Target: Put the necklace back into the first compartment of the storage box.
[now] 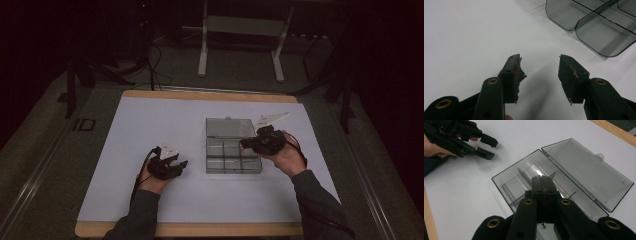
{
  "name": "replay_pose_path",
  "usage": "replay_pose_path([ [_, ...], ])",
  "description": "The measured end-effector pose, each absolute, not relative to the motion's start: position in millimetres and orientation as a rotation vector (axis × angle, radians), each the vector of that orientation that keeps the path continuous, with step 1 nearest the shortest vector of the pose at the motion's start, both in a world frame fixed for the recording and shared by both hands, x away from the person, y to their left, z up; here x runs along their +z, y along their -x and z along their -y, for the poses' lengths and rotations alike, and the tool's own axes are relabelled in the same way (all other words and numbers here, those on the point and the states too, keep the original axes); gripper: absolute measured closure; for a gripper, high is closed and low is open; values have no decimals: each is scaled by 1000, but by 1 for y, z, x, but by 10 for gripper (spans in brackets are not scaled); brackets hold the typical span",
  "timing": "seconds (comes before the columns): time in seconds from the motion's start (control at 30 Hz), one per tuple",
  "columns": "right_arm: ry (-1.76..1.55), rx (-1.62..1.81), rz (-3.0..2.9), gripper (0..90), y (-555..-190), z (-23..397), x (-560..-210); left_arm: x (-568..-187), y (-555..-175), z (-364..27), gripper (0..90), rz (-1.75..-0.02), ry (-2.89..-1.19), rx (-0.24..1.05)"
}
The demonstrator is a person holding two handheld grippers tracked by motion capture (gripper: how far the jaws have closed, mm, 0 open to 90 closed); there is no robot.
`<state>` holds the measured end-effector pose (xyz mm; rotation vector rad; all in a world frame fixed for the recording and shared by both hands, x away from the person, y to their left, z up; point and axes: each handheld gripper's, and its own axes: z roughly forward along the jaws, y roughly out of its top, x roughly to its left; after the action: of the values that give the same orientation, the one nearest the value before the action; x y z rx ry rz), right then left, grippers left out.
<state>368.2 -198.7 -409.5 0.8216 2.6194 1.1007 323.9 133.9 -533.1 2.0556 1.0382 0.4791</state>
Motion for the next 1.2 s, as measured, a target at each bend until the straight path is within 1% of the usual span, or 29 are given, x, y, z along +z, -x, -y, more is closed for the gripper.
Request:
replay_pose_path([
  [1.2,-796,1143,-2613,900,-385,173,-396,-533,-325,-133,527,-1035,-2059,478],
])
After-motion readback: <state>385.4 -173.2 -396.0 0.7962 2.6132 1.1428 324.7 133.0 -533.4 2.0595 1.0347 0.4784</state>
